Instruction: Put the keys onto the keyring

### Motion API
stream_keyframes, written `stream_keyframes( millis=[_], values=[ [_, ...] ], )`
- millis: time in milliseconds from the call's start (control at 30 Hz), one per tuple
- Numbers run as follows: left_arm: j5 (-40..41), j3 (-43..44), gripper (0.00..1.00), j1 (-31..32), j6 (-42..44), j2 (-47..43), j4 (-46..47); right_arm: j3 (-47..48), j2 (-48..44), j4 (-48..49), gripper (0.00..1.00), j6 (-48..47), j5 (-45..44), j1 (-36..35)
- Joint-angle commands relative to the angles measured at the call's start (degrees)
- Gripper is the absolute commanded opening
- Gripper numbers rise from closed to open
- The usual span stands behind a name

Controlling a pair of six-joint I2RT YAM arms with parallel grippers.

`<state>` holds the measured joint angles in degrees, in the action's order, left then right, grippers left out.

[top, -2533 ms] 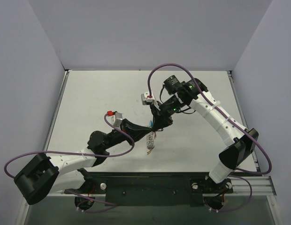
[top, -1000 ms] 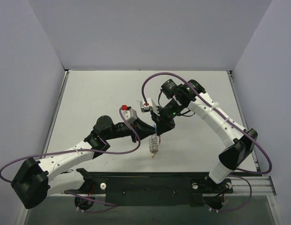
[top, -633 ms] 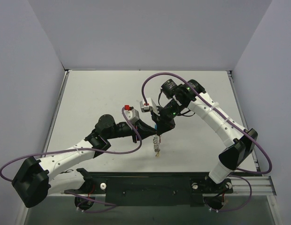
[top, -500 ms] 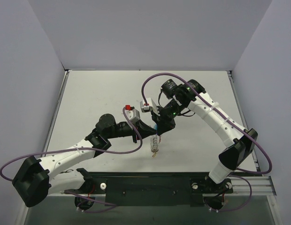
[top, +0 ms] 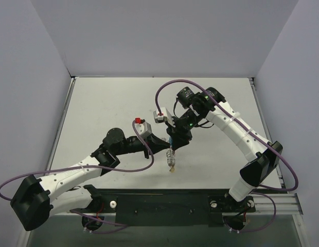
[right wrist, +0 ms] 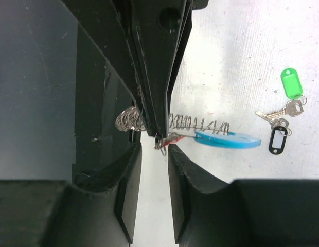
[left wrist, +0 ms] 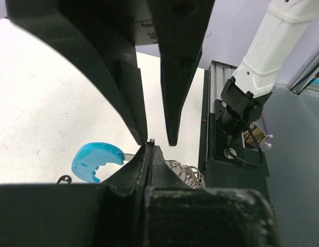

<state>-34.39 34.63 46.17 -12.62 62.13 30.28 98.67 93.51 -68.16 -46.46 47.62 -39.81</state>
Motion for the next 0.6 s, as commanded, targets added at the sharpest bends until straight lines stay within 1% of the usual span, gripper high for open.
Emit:
stream_keyframes(
  millis=[0,67,100,233,367,467,567],
  values=[
    [4.5,-3.25,0.0,0.23,-0.91,-4.12,7.15,0.29,-2.28,-1.36,0.25,0.05,3.01,0.17],
    [6.09,-5.44,0.0,0.15,-2.05,-5.43,10.49,0.03,-2.81,-1.36,0.3,0.05,3.71,1.05],
    [7.14,-6.84,0.0,0.06,-2.49,-6.4,12.85,-0.06,-3.16,-1.36,0.34,0.05,3.97,1.84],
    [10.12,-10.01,0.0,0.15,-4.25,-8.69,19.72,-0.59,-4.65,-1.54,0.4,-0.3,6.26,4.65],
    [13.29,-12.74,0.0,0.06,-6.1,-10.1,26.57,-2.17,-5.71,-1.36,0.42,-1.18,8.28,6.67],
    [15.75,-14.59,0.0,0.06,-8.2,-10.36,33.59,-3.13,-5.89,-0.75,0.42,-1.0,10.3,7.82],
    [18.65,-15.82,0.0,-0.03,-9.26,-10.01,37.38,-2.79,-5.54,-0.31,0.42,-0.04,13.19,8.87]
  ],
)
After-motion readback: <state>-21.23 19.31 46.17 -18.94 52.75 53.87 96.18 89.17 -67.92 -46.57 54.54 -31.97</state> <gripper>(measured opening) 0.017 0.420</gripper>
